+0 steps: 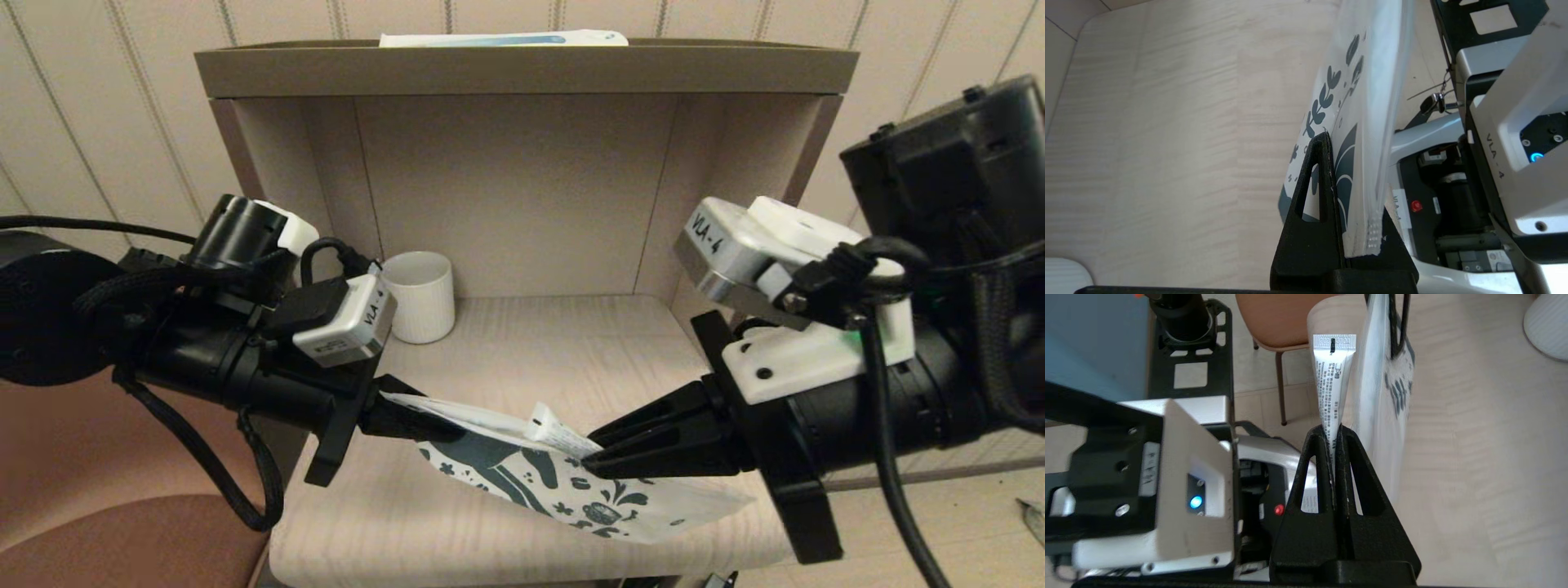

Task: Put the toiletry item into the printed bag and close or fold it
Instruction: Place the toothpaste in the storage bag

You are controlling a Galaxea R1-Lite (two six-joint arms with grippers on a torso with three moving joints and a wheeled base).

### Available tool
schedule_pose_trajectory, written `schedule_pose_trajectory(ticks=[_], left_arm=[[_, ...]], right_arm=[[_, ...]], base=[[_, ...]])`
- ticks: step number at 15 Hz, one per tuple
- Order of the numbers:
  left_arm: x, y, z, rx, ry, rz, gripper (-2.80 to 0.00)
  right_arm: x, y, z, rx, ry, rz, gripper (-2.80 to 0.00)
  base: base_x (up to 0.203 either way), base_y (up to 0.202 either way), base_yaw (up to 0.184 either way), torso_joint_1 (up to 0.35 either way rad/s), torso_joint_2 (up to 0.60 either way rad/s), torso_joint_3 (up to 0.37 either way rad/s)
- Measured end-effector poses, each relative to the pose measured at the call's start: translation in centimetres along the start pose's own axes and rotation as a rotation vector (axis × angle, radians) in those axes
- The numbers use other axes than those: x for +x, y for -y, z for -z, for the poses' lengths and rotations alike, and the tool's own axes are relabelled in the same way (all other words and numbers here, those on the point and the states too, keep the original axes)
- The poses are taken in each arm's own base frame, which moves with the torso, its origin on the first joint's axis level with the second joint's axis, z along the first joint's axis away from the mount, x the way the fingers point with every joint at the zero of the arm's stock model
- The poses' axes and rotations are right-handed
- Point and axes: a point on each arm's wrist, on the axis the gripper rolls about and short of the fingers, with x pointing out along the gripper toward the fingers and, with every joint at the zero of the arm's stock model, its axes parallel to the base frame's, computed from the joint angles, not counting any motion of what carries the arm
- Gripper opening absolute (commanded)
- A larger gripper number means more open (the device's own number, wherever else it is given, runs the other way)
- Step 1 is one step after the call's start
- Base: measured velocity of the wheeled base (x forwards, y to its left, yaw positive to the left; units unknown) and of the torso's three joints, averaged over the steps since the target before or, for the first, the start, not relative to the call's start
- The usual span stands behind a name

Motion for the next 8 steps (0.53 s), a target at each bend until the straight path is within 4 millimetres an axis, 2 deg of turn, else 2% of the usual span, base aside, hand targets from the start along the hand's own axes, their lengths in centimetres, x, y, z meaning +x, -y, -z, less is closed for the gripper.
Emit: schedule_pose_trajectory(ticks=[6,8], left_arm=[[0.23,-0.25,0.18,-0.007,-0.002,0.004,-2.80],[0.29,-0.28,0.24,-0.010,-0.004,0.005,-2.80]], right_arm=[[0.97,0.85,0.78,0.009,-0.005,-0.001,-2.80],[0.83,1.02,0.38,0.002,0.007,0.005,-2.80]], base=[[0.000,0.000,0.000,0.000,0.00,0.000],[0.000,0.000,0.000,0.000,0.00,0.000]])
